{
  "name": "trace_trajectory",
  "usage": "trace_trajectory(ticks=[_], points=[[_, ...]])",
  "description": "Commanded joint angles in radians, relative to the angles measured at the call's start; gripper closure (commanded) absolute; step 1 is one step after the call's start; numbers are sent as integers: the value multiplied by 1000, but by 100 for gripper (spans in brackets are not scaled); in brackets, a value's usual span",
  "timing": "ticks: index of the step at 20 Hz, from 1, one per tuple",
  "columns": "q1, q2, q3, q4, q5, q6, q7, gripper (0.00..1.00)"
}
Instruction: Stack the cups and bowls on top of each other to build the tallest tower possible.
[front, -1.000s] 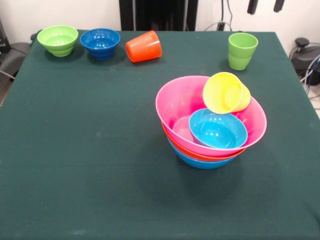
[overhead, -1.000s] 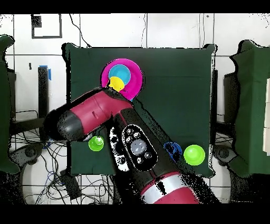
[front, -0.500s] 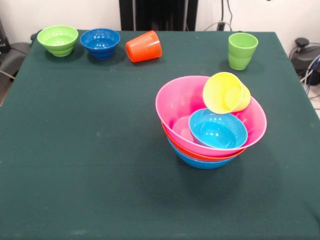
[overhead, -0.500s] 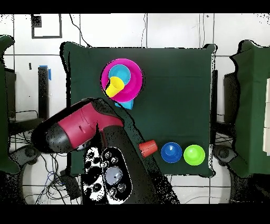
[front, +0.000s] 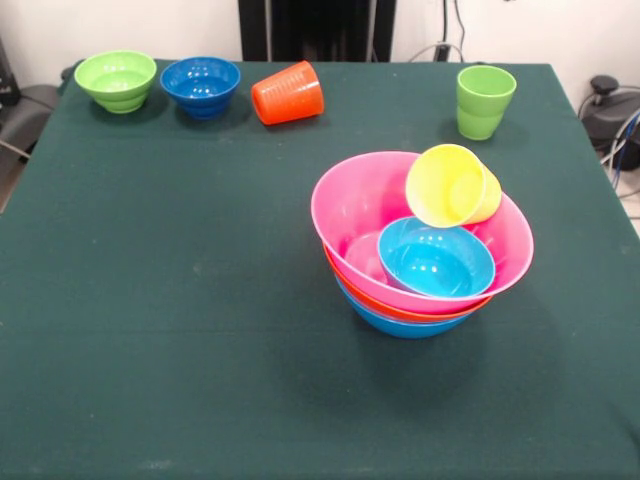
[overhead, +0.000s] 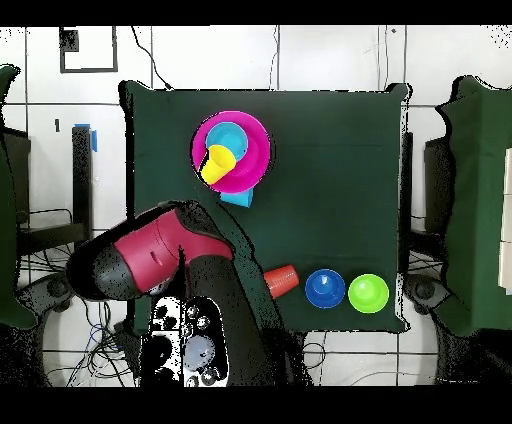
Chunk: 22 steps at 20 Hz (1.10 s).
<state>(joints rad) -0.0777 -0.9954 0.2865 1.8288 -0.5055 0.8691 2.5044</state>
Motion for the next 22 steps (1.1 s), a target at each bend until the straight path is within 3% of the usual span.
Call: trace_trajectory(ticks=[1,7,17,22], points=[[31,182,-116,-26,-27,-211,289,0],[116,308,-187,-81,-71,-353,338,0],[245,393,-348,-172,-61,-433,312,0],[249,401,-363,-196,-17,-418,246,0]])
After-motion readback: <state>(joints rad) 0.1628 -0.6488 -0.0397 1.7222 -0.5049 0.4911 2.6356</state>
